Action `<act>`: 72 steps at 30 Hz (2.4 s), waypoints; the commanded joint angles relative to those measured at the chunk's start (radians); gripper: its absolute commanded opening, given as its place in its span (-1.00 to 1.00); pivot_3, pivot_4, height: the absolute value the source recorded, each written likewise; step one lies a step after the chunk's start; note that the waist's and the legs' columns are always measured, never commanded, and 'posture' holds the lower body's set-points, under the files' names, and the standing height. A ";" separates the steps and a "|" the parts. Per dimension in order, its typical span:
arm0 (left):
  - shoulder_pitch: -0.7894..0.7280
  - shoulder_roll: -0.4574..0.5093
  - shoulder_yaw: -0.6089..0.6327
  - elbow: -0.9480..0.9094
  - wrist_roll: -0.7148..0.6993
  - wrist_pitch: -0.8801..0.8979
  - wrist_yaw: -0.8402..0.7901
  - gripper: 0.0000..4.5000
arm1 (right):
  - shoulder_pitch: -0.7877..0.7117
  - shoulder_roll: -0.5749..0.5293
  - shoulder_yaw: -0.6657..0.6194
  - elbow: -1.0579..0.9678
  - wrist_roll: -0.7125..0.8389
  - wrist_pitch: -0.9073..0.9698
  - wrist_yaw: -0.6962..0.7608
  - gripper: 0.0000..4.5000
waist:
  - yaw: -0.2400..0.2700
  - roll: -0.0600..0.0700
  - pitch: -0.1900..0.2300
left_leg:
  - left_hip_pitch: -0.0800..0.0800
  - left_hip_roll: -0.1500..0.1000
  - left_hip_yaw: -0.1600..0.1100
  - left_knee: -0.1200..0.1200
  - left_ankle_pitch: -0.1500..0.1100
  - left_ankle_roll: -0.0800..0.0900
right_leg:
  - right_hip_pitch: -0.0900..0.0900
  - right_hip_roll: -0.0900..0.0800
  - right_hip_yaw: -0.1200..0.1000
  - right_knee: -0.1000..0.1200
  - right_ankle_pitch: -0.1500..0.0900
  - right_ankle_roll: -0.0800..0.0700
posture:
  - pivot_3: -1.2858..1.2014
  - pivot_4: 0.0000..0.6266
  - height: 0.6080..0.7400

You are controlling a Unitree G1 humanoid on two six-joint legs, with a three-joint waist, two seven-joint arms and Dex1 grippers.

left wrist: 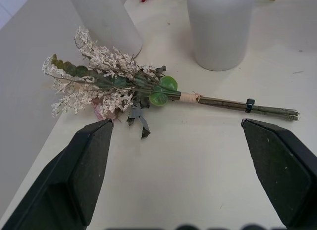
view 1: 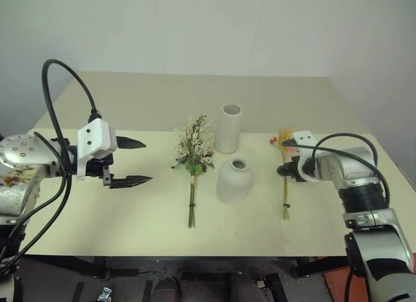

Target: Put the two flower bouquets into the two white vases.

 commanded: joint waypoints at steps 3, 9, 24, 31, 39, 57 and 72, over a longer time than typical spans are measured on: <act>0.011 0.003 0.028 -0.050 -0.033 0.023 0.016 1.00 | -0.017 0.004 0.011 0.036 -0.040 -0.053 0.000 -1.00 | 0.000 0.000 0.000 | 0.000 0.000 0.000 0.000 0.000 0.000 | 0.000 0.000 0.000 0.000 0.000 -0.001 | 0.03 -0.52 1.00; 0.015 0.010 0.034 -0.049 -0.030 0.027 0.023 1.00 | -0.057 0.051 -0.078 0.002 -0.099 -0.223 -0.131 -1.00 | -0.003 0.000 0.000 | 0.001 0.000 0.000 0.000 0.000 0.000 | 0.000 0.000 0.000 0.000 0.000 0.001 | 0.03 -0.52 1.00; 0.002 0.010 0.025 -0.020 -0.017 0.016 0.025 1.00 | -0.294 0.440 -0.411 0.142 0.186 -1.309 -0.116 -1.00 | -0.026 0.001 0.000 | 0.001 0.001 -0.002 -0.001 0.001 0.000 | 0.001 0.001 0.000 0.000 0.002 -0.001 | 0.03 -0.52 1.00; 0.037 0.021 0.056 -0.044 -0.026 0.028 0.028 1.00 | -0.415 0.496 -0.449 0.444 0.238 -1.490 0.039 -1.00 | -0.025 0.001 0.001 | 0.001 0.001 -0.002 -0.001 0.001 0.000 | 0.001 0.001 -0.001 0.001 0.002 -0.001 | 0.03 -0.52 1.00; 0.092 0.039 0.105 -0.077 -0.038 0.043 0.034 1.00 | -0.511 0.484 -0.476 0.717 0.205 -1.622 0.110 -1.00 | -0.034 0.002 0.001 | 0.001 0.001 -0.002 -0.002 0.001 0.000 | 0.000 0.001 -0.001 0.001 0.002 -0.002 | 0.03 -0.52 1.00; 0.132 0.053 0.136 -0.086 -0.045 0.030 0.049 1.00 | -0.444 0.496 -0.360 0.769 0.082 -1.666 0.324 0.38 | -0.054 0.002 0.001 | 0.001 0.001 -0.003 -0.002 0.001 0.000 | 0.001 0.001 -0.002 0.002 0.002 -0.002 | 0.03 -0.52 1.00; 0.089 -0.138 0.113 -0.146 -0.100 0.186 0.327 1.00 | -0.095 0.170 -0.130 0.053 -0.060 -1.143 0.401 0.97 | -0.021 0.002 0.001 | 0.001 0.000 -0.003 -0.002 0.001 0.000 | 0.000 0.000 -0.002 0.002 0.001 -0.002 | 0.03 -0.52 1.00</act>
